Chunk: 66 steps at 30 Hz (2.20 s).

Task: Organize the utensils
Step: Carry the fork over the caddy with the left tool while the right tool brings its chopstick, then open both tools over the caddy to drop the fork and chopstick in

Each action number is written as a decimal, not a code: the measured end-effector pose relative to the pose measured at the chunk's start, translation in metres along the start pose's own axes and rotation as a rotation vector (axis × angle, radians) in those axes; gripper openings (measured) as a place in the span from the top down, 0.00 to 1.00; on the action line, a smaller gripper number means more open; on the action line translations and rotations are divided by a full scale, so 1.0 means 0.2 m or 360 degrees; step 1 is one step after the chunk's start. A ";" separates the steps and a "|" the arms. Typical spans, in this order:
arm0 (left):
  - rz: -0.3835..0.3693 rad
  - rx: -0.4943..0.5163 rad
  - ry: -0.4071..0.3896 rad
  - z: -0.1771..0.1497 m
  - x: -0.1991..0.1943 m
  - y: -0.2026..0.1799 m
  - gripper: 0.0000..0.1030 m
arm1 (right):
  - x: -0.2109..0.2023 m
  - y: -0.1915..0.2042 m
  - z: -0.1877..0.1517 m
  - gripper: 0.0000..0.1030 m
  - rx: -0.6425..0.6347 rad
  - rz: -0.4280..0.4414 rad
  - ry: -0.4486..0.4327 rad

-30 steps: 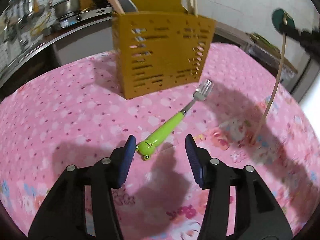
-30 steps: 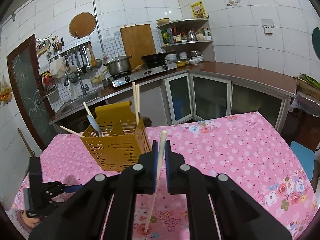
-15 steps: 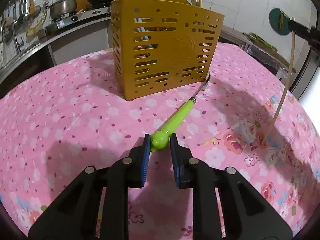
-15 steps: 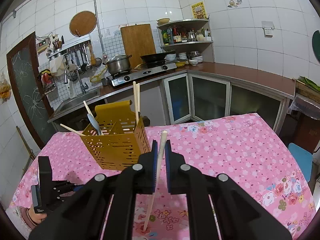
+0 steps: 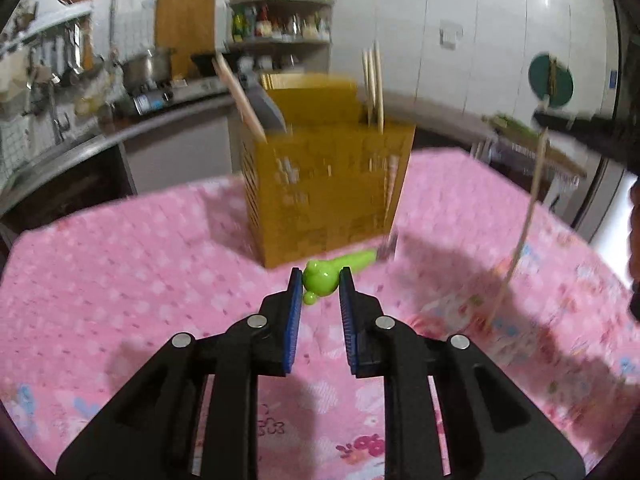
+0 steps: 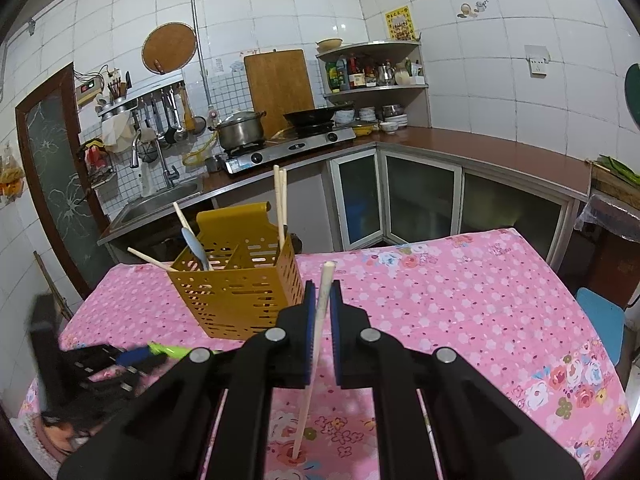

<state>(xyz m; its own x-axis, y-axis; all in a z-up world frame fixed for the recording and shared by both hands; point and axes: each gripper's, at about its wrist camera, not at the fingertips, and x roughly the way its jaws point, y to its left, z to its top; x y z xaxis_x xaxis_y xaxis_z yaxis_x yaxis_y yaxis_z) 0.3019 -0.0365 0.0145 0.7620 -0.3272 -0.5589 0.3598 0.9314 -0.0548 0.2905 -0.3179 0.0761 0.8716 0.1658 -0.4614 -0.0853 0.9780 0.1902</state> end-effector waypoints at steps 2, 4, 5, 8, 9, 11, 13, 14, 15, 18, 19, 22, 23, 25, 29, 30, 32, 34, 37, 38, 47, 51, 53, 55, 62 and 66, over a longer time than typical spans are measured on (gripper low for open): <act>0.0019 -0.0007 -0.0068 0.04 -0.09 -0.01 0.83 | -0.01 0.01 0.00 0.93 -0.0005 0.0006 -0.0004; 0.0031 -0.0011 -0.0127 0.08 -0.17 -0.01 0.83 | -0.02 0.03 0.00 0.94 -0.0005 0.0011 -0.0007; 0.0035 -0.0017 -0.0153 0.10 -0.21 -0.01 0.83 | -0.02 0.04 0.00 0.94 -0.0005 0.0015 -0.0007; 0.0043 -0.0038 -0.0203 0.15 -0.30 0.00 0.83 | -0.03 0.05 0.00 0.94 -0.0009 0.0022 -0.0006; 0.0046 -0.0045 -0.0211 0.16 -0.32 0.00 0.83 | -0.03 0.06 0.00 0.94 -0.0011 0.0024 -0.0006; 0.0048 -0.0057 -0.0221 0.17 -0.34 0.00 0.83 | -0.04 0.06 0.00 0.94 -0.0015 0.0026 -0.0007; 0.0062 -0.0064 -0.0223 0.18 -0.36 0.00 0.83 | -0.04 0.06 0.01 0.94 -0.0012 0.0026 -0.0010; 0.0068 -0.0066 -0.0225 0.17 -0.37 0.01 0.83 | -0.04 0.07 0.01 0.94 -0.0010 0.0026 -0.0013; 0.0076 -0.0069 -0.0224 0.18 -0.38 0.01 0.83 | -0.05 0.07 0.01 0.94 -0.0011 0.0025 -0.0016; 0.0087 -0.0075 -0.0230 0.20 -0.40 0.01 0.83 | -0.06 0.07 0.03 0.94 -0.0010 0.0023 -0.0033; 0.0091 -0.0072 -0.0234 0.21 -0.40 0.02 0.83 | -0.06 0.07 0.03 0.95 -0.0009 0.0024 -0.0037; 0.0109 -0.0052 -0.0256 0.25 -0.44 0.02 0.83 | -0.09 0.09 0.06 0.95 -0.0018 0.0028 -0.0078; 0.0116 -0.0046 -0.0261 0.26 -0.45 0.01 0.83 | -0.09 0.09 0.08 0.95 -0.0020 0.0034 -0.0088; 0.0131 -0.0030 -0.0273 0.30 -0.48 0.01 0.83 | -0.11 0.11 0.11 0.95 -0.0035 0.0041 -0.0108; 0.0201 0.0034 -0.0265 0.42 -0.50 0.01 0.83 | -0.17 0.16 0.24 0.95 -0.0066 0.0059 -0.0181; 0.0233 0.0068 -0.0265 0.47 -0.51 0.00 0.83 | -0.19 0.17 0.28 0.95 -0.0076 0.0060 -0.0198; 0.0275 0.0116 -0.0283 0.55 -0.55 -0.01 0.83 | -0.23 0.20 0.39 0.95 -0.0102 0.0057 -0.0259; 0.0323 0.0174 -0.0294 0.64 -0.57 -0.04 0.83 | -0.26 0.22 0.48 0.95 -0.0114 0.0059 -0.0304; 0.0377 0.0240 -0.0285 0.76 -0.55 -0.07 0.83 | -0.26 0.25 0.63 0.95 -0.0112 0.0056 -0.0365; 0.0393 0.0263 -0.0280 0.79 -0.54 -0.08 0.83 | -0.25 0.26 0.67 0.95 -0.0092 0.0066 -0.0382; 0.0451 0.0367 -0.0150 0.89 -0.18 -0.10 0.83 | 0.02 0.29 0.79 0.95 0.0026 0.0091 -0.0428; 0.0465 0.0425 -0.0083 0.83 -0.03 -0.08 0.83 | 0.19 0.28 0.73 0.95 0.0015 0.0083 -0.0416; 0.0446 0.0414 -0.0057 0.82 0.02 -0.06 0.83 | 0.27 0.29 0.71 0.95 -0.0027 0.0070 -0.0367; 0.0447 0.0402 -0.0018 0.80 0.07 -0.03 0.83 | 0.35 0.30 0.67 0.95 -0.0072 0.0068 -0.0300; 0.0365 0.0299 0.0075 0.68 0.21 0.05 0.83 | 0.58 0.30 0.51 0.94 -0.0130 0.0063 -0.0091; 0.0323 0.0185 0.0054 0.63 0.20 0.10 0.83 | 0.66 0.31 0.40 0.94 -0.0175 0.0049 -0.0028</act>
<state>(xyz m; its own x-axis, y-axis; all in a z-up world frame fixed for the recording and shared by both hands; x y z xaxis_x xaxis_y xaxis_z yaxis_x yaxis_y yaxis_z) 0.4072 -0.0517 0.0943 0.8073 -0.1279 -0.5761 0.2623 0.9523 0.1561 0.4386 -0.2449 0.0969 0.8759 0.1950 -0.4414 -0.1641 0.9806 0.1076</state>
